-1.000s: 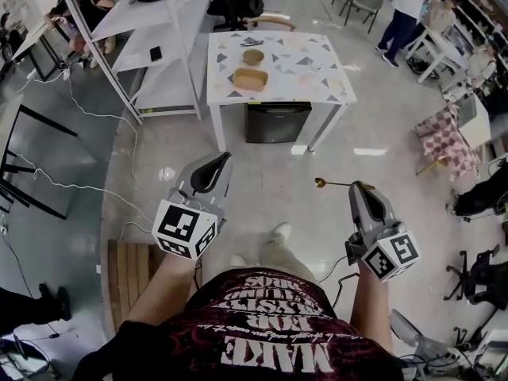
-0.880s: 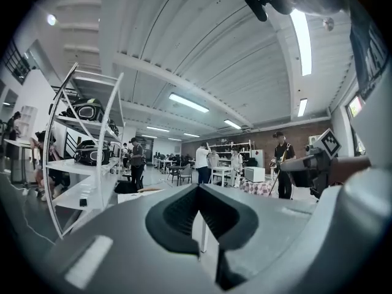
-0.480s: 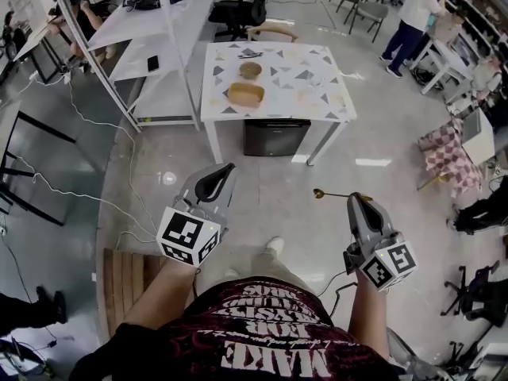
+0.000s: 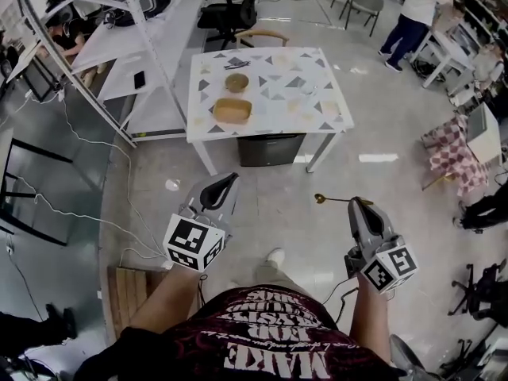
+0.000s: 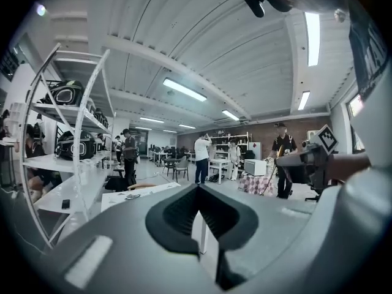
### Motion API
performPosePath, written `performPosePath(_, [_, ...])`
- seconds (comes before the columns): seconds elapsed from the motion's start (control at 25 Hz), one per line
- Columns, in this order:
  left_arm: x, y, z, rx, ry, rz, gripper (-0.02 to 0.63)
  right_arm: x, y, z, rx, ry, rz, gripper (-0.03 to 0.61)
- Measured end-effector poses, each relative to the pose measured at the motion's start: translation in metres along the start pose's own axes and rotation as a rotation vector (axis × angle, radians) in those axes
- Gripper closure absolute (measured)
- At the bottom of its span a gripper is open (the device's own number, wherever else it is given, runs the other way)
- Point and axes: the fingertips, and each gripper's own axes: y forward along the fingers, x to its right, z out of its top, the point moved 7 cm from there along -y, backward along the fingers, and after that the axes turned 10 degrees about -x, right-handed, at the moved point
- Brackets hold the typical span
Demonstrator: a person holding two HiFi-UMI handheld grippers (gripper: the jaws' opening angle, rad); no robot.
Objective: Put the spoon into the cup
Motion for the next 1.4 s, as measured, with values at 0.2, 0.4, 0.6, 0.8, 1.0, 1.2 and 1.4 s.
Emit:
performPosePath(0.2, [-0.004, 0.037, 0.02, -0.012, 0.028, -0.003, 0.614, 0.032, 0.016, 0.008, 0.009, 0.024, 0.008, 0.546])
performPosePath(0.4, [-0.007, 0.065, 0.035, -0.022, 0.027, 0.017, 0.614, 0.062, 0.032, 0.02, 0.008, 0.036, 0.032, 0.546])
performPosePath(0.6, [-0.003, 0.089, 0.048, -0.015, 0.025, 0.044, 0.614, 0.094, 0.039, 0.039, 0.028, 0.014, 0.05, 0.546])
performPosePath(0.8, [0.007, 0.105, 0.058, 0.002, 0.037, 0.063, 0.614, 0.121, 0.045, 0.045, 0.036, 0.007, 0.07, 0.546])
performPosePath(1.0, [0.01, 0.109, 0.055, -0.008, 0.018, 0.077, 0.614, 0.13, 0.044, 0.047, 0.025, 0.008, 0.086, 0.546])
performPosePath(1.2, [0.011, 0.109, 0.052, -0.016, 0.019, 0.082, 0.614, 0.139, 0.045, 0.044, 0.024, 0.028, 0.085, 0.546])
performPosePath(1.4, [0.006, 0.111, 0.051, -0.03, 0.017, 0.085, 0.614, 0.14, 0.046, 0.043, 0.03, 0.038, 0.083, 0.546])
